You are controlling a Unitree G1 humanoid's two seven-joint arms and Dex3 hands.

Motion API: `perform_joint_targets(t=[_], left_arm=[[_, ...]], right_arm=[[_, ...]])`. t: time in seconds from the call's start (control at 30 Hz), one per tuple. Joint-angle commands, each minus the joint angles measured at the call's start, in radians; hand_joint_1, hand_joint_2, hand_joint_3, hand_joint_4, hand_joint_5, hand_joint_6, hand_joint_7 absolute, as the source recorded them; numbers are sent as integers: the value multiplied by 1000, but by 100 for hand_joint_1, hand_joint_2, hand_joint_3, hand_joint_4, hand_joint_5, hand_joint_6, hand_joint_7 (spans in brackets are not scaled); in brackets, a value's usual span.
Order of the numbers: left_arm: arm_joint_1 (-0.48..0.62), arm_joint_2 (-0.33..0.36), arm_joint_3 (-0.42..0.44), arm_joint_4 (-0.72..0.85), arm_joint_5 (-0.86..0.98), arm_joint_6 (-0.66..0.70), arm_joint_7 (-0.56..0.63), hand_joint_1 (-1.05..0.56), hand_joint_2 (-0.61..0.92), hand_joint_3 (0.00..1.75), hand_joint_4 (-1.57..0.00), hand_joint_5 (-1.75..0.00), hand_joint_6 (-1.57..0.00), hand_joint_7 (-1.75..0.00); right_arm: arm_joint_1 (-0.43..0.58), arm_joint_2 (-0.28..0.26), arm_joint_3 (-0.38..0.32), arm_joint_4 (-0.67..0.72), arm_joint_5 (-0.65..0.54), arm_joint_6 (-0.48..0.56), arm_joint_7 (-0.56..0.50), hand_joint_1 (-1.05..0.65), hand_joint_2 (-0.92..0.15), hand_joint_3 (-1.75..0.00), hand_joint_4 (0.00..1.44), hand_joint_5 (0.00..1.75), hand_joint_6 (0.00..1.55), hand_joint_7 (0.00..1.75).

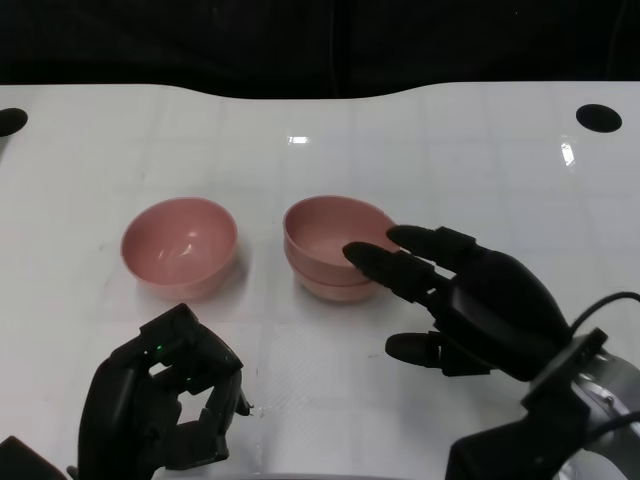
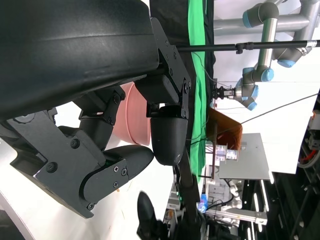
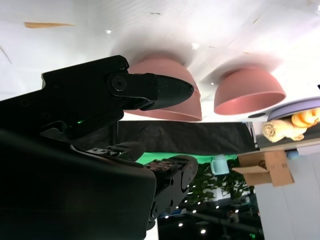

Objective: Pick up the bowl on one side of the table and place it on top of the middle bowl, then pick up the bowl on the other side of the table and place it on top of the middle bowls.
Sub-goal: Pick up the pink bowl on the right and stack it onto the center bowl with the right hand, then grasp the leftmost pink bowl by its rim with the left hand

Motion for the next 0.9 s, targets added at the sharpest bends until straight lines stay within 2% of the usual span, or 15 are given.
perform_joint_targets(t=[0.03, 0.1, 0.17, 0.23, 0.37, 0.5, 0.63, 0.67, 0.73, 0.8, 0.9], left_arm=[[0, 30, 8, -24, 41, -41, 14, -21, 44, 121, -78, -164, -78, -130], [-5, 45, 11, -29, 89, -70, 32, -20, 45, 118, -75, -164, -76, -131], [-8, 67, 18, -52, 130, -79, 52, -25, 51, 103, -75, -159, -76, -128], [-4, 90, 22, -97, 144, -54, 63, -25, 55, 92, -74, -153, -79, -121], [9, 135, 33, -200, 159, 25, 82, -22, 60, 84, -73, -144, -81, -111], [8, 179, 55, -254, 198, 49, 104, -20, 62, 83, -72, -143, -82, -108], [-3, 208, 68, -265, 241, 44, 126, -25, 62, 80, -72, -142, -82, -106], [-8, 218, 72, -270, 262, 46, 135, -25, 63, 79, -72, -142, -82, -104], [-15, 232, 75, -275, 294, 49, 149, -25, 66, 76, -73, -141, -82, -102], [-31, 251, 82, -274, 334, 51, 168, -26, 68, 72, -71, -139, -81, -100], [-49, 274, 87, -278, 372, 64, 186, -27, 76, 55, -69, -130, -78, -86]], right_arm=[[60, -35, -45, -67, 40, -18, 7, -59, -92, -42, 44, 28, 41, 16], [95, -45, -67, -98, 74, -34, 25, -55, -92, -36, 44, 42, 47, 17], [132, -48, -87, -130, 114, -53, 39, -51, -92, -30, 44, 61, 54, 20], [173, -53, -108, -164, 165, -76, 65, -47, -92, -25, 44, 78, 60, 22], [263, -56, -148, -236, 273, -100, 132, -38, -92, -16, 44, 102, 68, 27], [356, -56, -189, -304, 400, -129, 204, -31, -92, -13, 46, 120, 74, 39], [431, -44, -222, -332, 522, -171, 260, -25, -92, -17, 59, 128, 78, 61], [456, -42, -230, -339, 561, -180, 276, -24, -91, -20, 62, 132, 79, 69], [483, -36, -243, -344, 603, -194, 300, -20, -72, -60, 66, 139, 77, 87], [497, -23, -255, -323, 627, -217, 310, -17, -61, -84, 68, 142, 78, 95], [504, 2, -266, -295, 655, -224, 322, -14, -55, -100, 72, 151, 80, 103]])
